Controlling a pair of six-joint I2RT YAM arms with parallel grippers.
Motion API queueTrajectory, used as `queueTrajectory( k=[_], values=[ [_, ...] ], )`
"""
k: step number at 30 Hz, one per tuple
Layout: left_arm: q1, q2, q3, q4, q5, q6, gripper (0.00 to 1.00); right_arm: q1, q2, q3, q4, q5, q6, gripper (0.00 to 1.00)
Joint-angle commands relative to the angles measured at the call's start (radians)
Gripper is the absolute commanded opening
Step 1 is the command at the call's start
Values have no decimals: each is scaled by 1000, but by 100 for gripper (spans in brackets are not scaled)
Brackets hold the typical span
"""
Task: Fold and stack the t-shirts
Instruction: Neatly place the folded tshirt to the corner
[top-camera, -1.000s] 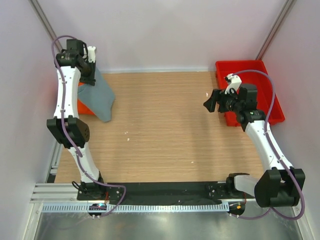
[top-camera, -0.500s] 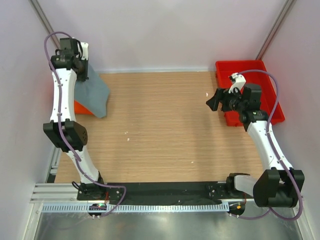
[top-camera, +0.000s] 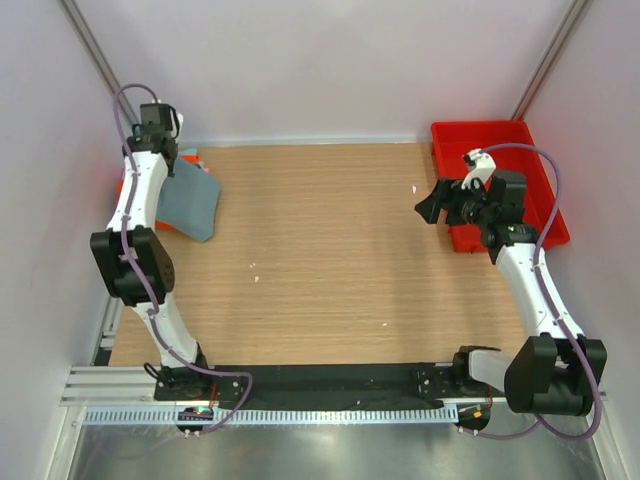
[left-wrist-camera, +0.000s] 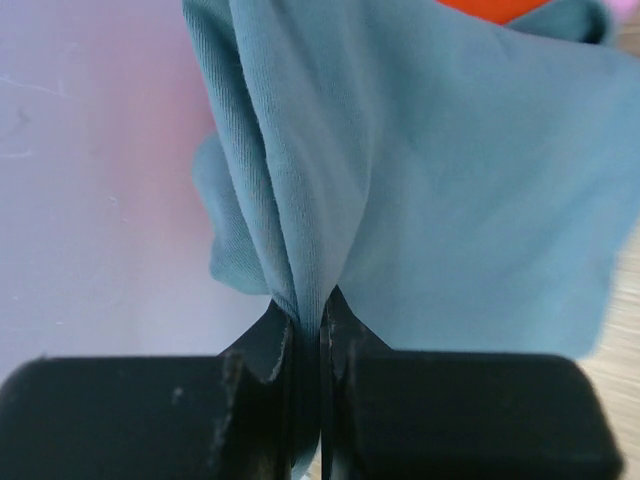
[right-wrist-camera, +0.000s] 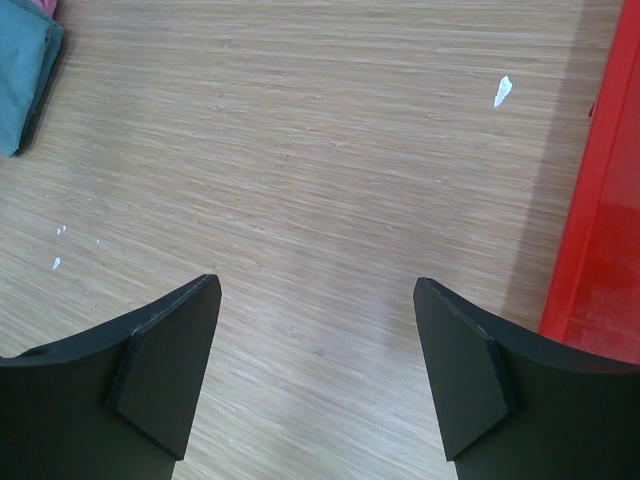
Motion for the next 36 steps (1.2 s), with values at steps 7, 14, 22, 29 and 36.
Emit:
queueTrajectory(
  k=[7, 14, 22, 29, 36],
  values=[
    [21, -48, -211, 537, -320, 240, 0, -14, -16, -1, 56, -33, 15, 84],
    [71, 74, -84, 578, -360, 255, 0, -28, -4, -4, 59, -42, 16, 84],
    [71, 226, -29, 586, -448, 280, 28, -36, 6, -6, 61, -48, 16, 85],
    [-10, 68, -230, 770, -444, 247, 84, -39, 15, -8, 65, -53, 19, 85],
    [-263, -253, -423, 715, -345, 113, 100, -42, -48, -4, 68, 30, -22, 90]
  ],
)
